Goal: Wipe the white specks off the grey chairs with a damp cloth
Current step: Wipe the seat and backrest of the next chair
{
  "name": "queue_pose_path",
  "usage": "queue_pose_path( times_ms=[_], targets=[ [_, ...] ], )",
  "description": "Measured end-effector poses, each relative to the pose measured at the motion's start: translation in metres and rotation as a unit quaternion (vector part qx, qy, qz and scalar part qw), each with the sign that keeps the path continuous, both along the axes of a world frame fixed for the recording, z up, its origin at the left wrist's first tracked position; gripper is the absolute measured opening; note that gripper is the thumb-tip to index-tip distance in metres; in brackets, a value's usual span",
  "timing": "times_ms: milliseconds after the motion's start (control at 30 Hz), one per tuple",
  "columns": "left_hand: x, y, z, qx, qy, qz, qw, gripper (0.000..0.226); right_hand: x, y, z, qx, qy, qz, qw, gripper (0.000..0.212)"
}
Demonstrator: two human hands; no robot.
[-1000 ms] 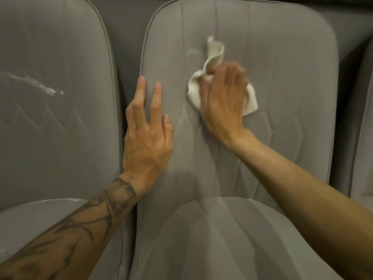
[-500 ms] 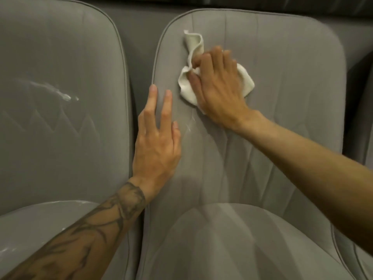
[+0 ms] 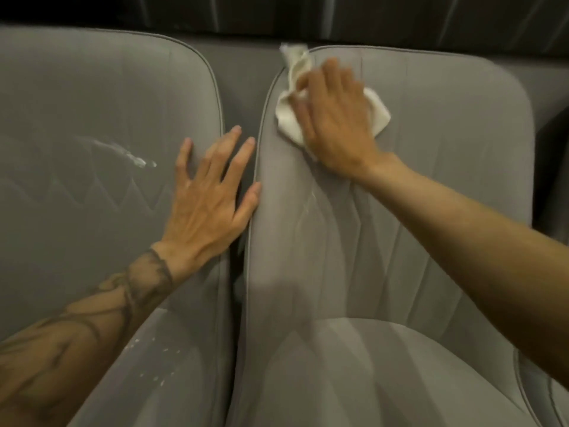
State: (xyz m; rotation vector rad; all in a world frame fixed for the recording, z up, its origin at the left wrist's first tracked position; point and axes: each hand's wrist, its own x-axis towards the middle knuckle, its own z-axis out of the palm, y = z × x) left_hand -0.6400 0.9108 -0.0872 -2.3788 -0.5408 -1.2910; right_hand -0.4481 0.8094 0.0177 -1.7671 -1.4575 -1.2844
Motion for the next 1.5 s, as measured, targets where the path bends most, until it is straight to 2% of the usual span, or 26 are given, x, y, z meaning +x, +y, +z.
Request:
queue_pose_path(
  times_ms=[100,167,300,400,500,567,667,767,867,933,1033,1100,1167,1233,1300,1367,1433,1500],
  targets=[
    [0.006,0.01,0.002,-0.004,-0.014,-0.023,1.0,0.058,0.005,0.019,0.022,0.067,0.067,-0.05,0.994,0.041],
    [0.009,0.014,-0.003,-0.008,-0.044,-0.038,0.998,0.055,-0.008,0.02,0.004,0.088,0.086,-0.02,0.992,0.038],
    [0.011,0.018,-0.009,-0.001,-0.06,-0.059,0.996,0.055,-0.023,-0.002,-0.036,-0.005,0.011,0.058,0.998,0.032],
    [0.011,0.02,-0.01,0.01,-0.061,-0.063,0.996,0.054,-0.007,0.006,-0.006,-0.011,-0.042,0.03,0.999,0.038],
    [0.012,0.022,-0.012,0.015,-0.064,-0.064,0.996,0.052,-0.004,0.023,0.01,0.077,0.02,-0.019,0.997,0.039],
    [0.012,0.022,-0.013,0.02,-0.066,-0.061,0.996,0.052,-0.021,0.025,-0.01,0.106,0.069,0.004,0.992,0.034],
    [0.011,0.021,-0.011,0.012,-0.058,-0.061,0.996,0.055,-0.038,0.013,-0.041,0.04,0.053,0.076,0.995,0.026],
    [0.011,0.02,-0.011,0.018,-0.055,-0.054,0.997,0.055,-0.024,0.012,-0.02,0.011,0.007,0.075,0.997,0.031],
    [0.011,0.021,-0.011,0.019,-0.052,-0.052,0.997,0.055,-0.018,0.023,-0.009,0.091,0.041,0.051,0.994,0.029],
    [0.012,0.021,-0.012,0.023,-0.053,-0.052,0.997,0.054,-0.029,0.021,-0.035,0.12,0.091,0.078,0.986,0.025],
    [0.012,0.022,-0.012,0.026,-0.052,-0.049,0.997,0.053,-0.043,-0.001,-0.089,0.049,0.099,0.123,0.986,0.02],
    [0.012,0.022,-0.012,0.026,-0.057,-0.051,0.997,0.053,-0.034,-0.011,-0.091,0.015,0.065,0.107,0.992,0.021],
    [0.012,0.023,-0.012,0.029,-0.062,-0.051,0.996,0.052,-0.018,-0.003,-0.067,0.05,0.042,0.058,0.996,0.024],
    [0.013,0.024,-0.013,0.033,-0.065,-0.051,0.996,0.051,-0.005,0.008,-0.042,0.118,0.068,0.03,0.99,0.024],
    [0.014,0.026,-0.014,0.037,-0.07,-0.05,0.996,0.05,-0.008,0.014,-0.047,0.152,0.101,0.023,0.983,0.022],
    [0.014,0.026,-0.014,0.037,-0.071,-0.046,0.996,0.049,-0.021,0.009,-0.084,0.118,0.115,0.047,0.985,0.023],
    [0.014,0.026,-0.014,0.032,-0.064,-0.041,0.997,0.05,-0.039,-0.009,-0.127,0.042,0.118,0.099,0.987,0.021],
    [0.013,0.025,-0.014,0.026,-0.061,-0.042,0.997,0.05,-0.041,-0.024,-0.145,-0.003,0.093,0.12,0.988,0.016]
  ],
)
